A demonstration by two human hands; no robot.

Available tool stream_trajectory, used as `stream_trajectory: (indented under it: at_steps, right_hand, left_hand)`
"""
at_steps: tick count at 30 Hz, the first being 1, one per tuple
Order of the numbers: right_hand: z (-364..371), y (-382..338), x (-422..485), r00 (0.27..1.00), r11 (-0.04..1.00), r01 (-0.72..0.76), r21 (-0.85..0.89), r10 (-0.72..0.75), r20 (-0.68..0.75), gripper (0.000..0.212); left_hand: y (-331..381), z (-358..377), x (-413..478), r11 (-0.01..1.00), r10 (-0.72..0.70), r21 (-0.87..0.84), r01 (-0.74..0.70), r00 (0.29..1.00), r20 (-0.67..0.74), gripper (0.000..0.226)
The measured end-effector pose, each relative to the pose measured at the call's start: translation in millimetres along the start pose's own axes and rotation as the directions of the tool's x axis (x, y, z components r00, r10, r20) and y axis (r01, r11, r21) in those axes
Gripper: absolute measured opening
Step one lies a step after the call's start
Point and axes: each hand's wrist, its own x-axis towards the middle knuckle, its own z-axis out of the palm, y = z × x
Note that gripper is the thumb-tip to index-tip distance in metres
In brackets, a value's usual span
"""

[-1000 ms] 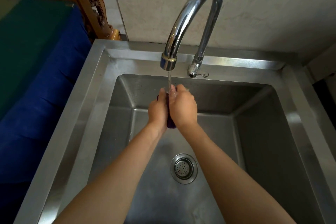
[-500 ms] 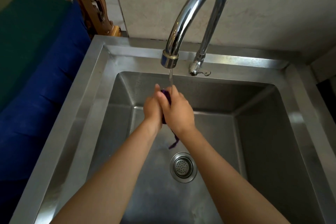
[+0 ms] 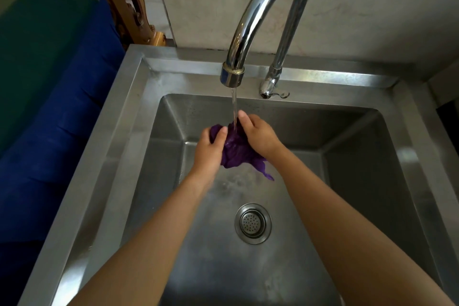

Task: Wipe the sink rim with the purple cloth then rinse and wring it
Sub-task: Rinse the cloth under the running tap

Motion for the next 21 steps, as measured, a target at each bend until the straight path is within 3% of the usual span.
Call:
stream_trajectory:
  at_steps: [4, 7, 11, 14, 16, 18, 19, 21]
  right_hand:
    - [-14, 10, -10, 0.991, 0.999, 0.040, 0.008, -0.041, 0.130, 0.039]
    - [-25, 11, -17, 0.993, 0.994, 0.091, 0.066, -0.095, 0.074, 0.025]
    - [-30, 7, -24, 0.985, 0.978, 0.172, 0.121, -0.169, -0.034, 0.020]
    - [-24, 1, -27, 0.960, 0.953, 0.270, 0.134, -0.257, -0.108, 0.020]
    - [-19, -2, -30, 0.934, 0.928, 0.351, 0.128, -0.337, -0.116, 0.021]
    - [-15, 4, -35, 0.906, 0.899, 0.424, 0.114, -0.420, -0.056, 0.023]
    - [-14, 9, -37, 0.883, 0.880, 0.469, 0.077, -0.469, -0.018, 0.026]
    - [-13, 23, -42, 0.855, 0.855, 0.518, -0.027, -0.517, 0.044, 0.032]
  left_hand:
    - [-3, -8, 11, 0.972, -0.042, -0.229, 0.054, 0.997, 0.059, 0.017]
    - [2, -9, 8, 0.962, -0.011, -0.269, 0.039, 0.995, 0.102, 0.017]
    - [1, -13, 8, 0.984, -0.031, -0.172, 0.041, 0.998, 0.059, 0.029]
    - [3, -14, 0, 0.971, -0.236, -0.003, 0.238, 0.963, 0.128, 0.045]
    - [3, -14, -5, 0.857, -0.392, -0.202, 0.475, 0.854, 0.342, 0.063]
    - [1, -17, -4, 0.619, -0.354, -0.488, 0.616, 0.773, 0.527, 0.077]
    - [3, -20, -3, 0.522, -0.316, -0.583, 0.622, 0.776, 0.546, 0.079]
    - [6, -20, 3, 0.472, -0.286, -0.680, 0.561, 0.827, 0.484, 0.069]
